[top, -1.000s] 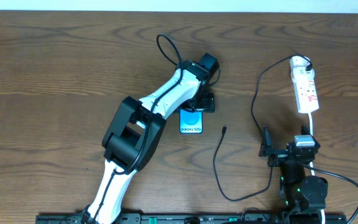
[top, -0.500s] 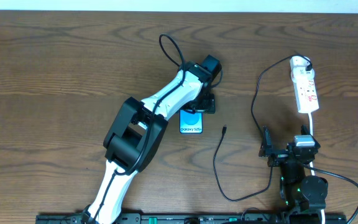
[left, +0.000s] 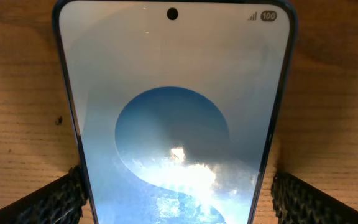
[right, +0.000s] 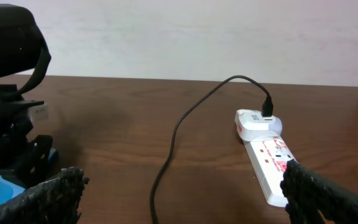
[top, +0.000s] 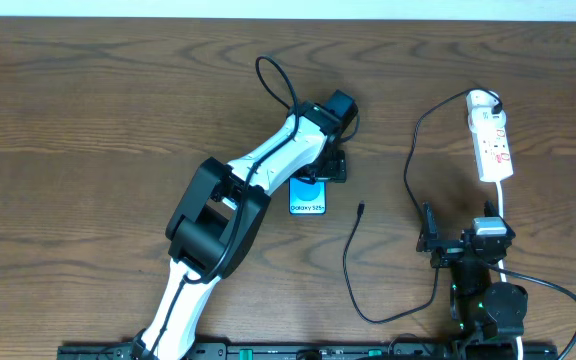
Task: Plug charger to phone and switch on socket
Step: 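Close the left gripper on the phone's top end, then lift the phone with the left gripper and tilt it upright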
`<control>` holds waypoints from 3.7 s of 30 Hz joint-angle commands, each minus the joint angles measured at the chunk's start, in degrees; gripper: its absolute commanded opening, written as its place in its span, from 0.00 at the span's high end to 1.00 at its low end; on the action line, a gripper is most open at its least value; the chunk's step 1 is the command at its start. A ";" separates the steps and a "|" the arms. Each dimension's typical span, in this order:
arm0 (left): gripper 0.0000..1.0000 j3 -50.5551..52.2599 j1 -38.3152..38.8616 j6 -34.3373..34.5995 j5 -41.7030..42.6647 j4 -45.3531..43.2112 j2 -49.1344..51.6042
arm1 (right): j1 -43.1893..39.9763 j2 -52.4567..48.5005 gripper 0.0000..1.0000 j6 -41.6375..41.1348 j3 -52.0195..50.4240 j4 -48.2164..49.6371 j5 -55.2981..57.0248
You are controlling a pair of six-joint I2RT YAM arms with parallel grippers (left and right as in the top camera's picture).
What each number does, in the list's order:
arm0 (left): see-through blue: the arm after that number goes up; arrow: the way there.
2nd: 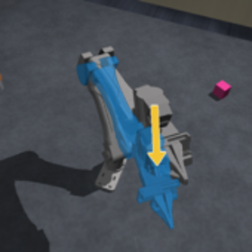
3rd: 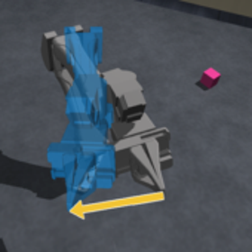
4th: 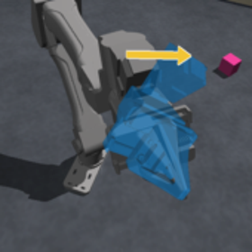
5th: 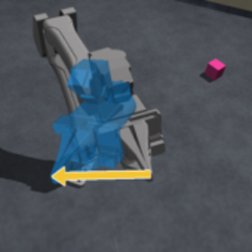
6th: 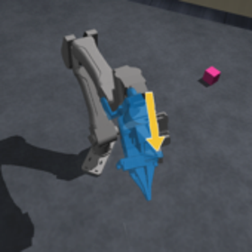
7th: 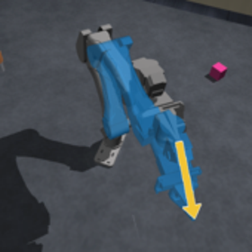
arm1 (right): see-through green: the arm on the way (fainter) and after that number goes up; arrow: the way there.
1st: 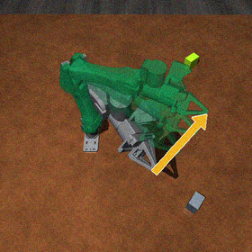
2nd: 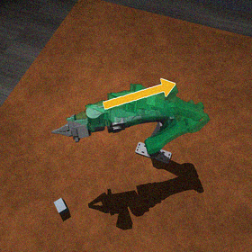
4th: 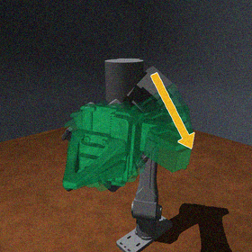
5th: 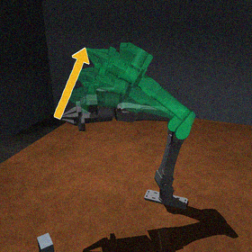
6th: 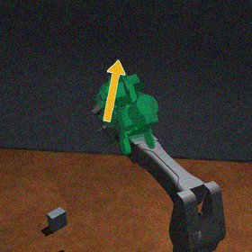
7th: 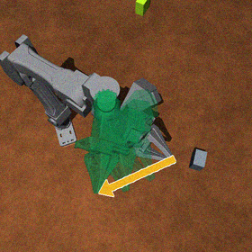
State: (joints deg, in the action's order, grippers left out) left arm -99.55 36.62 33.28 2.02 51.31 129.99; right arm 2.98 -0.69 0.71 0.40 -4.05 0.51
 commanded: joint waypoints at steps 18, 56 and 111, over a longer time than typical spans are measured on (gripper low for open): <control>0.19 2.78 -0.28 0.94 -4.17 0.70 2.99 | 0.39 0.31 0.01 0.63 -0.09 -0.24 0.44; 0.20 -0.46 -0.44 0.87 0.33 5.49 -3.13 | 0.39 0.31 0.01 0.63 -0.09 -0.24 0.44; 0.05 11.58 -2.23 -0.57 -1.16 -7.74 -4.37 | 0.39 0.31 0.01 0.63 -0.09 -0.24 0.44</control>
State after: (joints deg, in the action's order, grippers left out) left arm -90.06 34.48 32.80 0.69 43.27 124.49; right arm 2.98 -0.69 0.71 0.40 -4.05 0.49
